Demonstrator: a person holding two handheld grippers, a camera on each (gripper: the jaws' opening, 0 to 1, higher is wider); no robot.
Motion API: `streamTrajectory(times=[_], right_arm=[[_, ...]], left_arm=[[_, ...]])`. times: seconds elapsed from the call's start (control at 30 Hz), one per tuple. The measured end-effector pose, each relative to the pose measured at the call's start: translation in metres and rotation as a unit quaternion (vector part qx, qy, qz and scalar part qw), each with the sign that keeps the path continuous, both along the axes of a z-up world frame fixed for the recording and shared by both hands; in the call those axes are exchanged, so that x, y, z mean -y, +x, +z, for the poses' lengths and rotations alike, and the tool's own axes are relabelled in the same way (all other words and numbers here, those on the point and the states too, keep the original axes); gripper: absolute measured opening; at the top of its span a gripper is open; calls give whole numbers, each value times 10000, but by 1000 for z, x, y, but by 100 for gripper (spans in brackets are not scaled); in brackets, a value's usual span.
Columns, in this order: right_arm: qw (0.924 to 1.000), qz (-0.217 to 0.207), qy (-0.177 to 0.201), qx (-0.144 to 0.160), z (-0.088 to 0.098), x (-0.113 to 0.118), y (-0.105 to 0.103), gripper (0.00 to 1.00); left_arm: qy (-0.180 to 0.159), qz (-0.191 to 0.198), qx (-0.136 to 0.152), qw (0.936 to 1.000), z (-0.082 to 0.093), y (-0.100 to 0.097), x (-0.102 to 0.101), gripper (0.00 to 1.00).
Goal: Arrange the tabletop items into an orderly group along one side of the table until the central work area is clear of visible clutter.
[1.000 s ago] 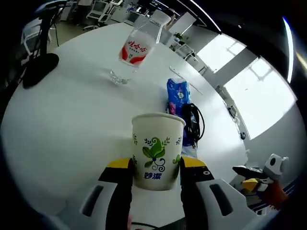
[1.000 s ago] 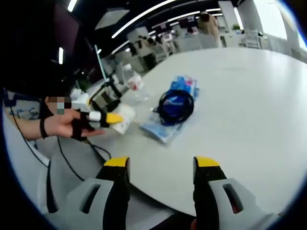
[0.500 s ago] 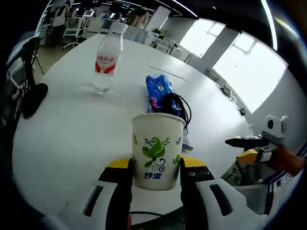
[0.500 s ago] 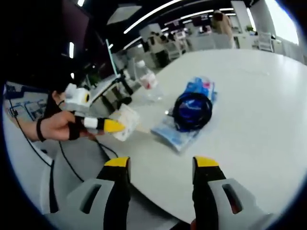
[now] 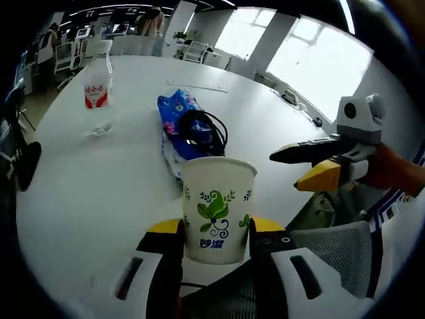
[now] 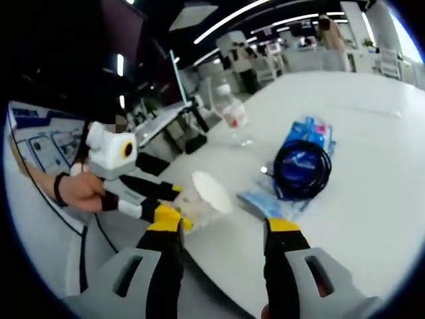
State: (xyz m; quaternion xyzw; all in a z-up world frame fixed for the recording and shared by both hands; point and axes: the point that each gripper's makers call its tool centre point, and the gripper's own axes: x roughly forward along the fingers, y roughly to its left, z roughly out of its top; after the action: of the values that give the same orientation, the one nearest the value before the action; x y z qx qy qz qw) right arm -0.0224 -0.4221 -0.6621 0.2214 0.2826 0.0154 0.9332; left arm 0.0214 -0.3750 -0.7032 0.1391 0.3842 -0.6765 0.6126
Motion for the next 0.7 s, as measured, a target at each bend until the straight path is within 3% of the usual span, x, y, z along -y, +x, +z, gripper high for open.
streamTrajectory(times=[0.07, 0.17, 0.3, 0.7], right_arm=[[10000, 69, 57, 30, 1, -4, 2, 44], [9995, 141, 242, 111, 2, -11, 4, 43], [9994, 254, 237, 41, -2, -19, 5, 39], [9987, 273, 418, 112, -4, -32, 4, 27]], left_arm=[[0, -155, 75, 9999, 1, -6, 0, 38], [-37, -376, -101, 9992, 2, -20, 1, 38], [-36, -793, 130, 9968, 1, -31, 0, 38], [-40, -1158, 134, 9932, 2, -45, 1, 38]])
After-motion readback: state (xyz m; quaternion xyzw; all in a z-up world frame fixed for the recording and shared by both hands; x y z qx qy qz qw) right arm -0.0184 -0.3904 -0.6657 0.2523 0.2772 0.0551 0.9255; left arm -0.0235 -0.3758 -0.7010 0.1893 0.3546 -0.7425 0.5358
